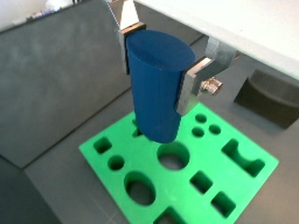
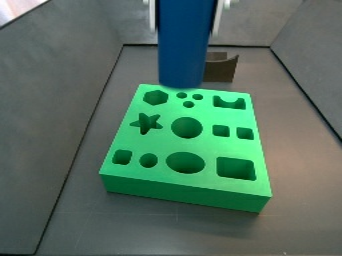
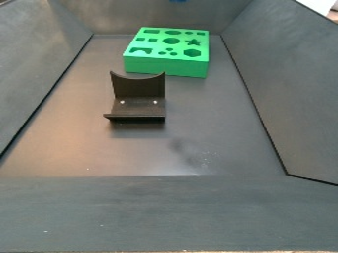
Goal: Pick up the oval object. Move up. Place the oval object on the fixture. Regrasp the oval object. Move to above the board. Insert the oval object.
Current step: Insert the oval object.
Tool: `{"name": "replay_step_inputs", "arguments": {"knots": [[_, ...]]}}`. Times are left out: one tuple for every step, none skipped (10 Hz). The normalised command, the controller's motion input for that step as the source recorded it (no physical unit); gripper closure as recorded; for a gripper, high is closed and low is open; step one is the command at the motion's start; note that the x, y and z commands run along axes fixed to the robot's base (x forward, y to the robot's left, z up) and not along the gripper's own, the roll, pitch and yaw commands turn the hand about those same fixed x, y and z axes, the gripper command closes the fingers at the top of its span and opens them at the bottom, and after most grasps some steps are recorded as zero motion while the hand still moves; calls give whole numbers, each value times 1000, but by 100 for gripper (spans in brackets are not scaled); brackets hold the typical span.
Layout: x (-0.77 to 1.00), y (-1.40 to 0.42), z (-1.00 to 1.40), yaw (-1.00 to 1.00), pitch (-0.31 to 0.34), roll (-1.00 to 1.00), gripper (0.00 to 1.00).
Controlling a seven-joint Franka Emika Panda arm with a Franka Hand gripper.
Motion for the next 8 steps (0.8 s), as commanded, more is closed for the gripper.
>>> {"name": "replay_step_inputs", "arguments": {"knots": [[280, -471, -491, -37, 0, 94, 100], [200, -463, -483, -91, -33, 74, 100], [317, -366, -471, -51, -44, 30, 100], [237, -394, -500, -60, -67, 50, 100], [331, -354, -497, -43, -43, 43, 100], [200, -314, -543, -3, -70, 63, 100], [286, -189, -609, 0, -40, 97, 100], [46, -74, -560, 0, -57, 181, 100]]}}
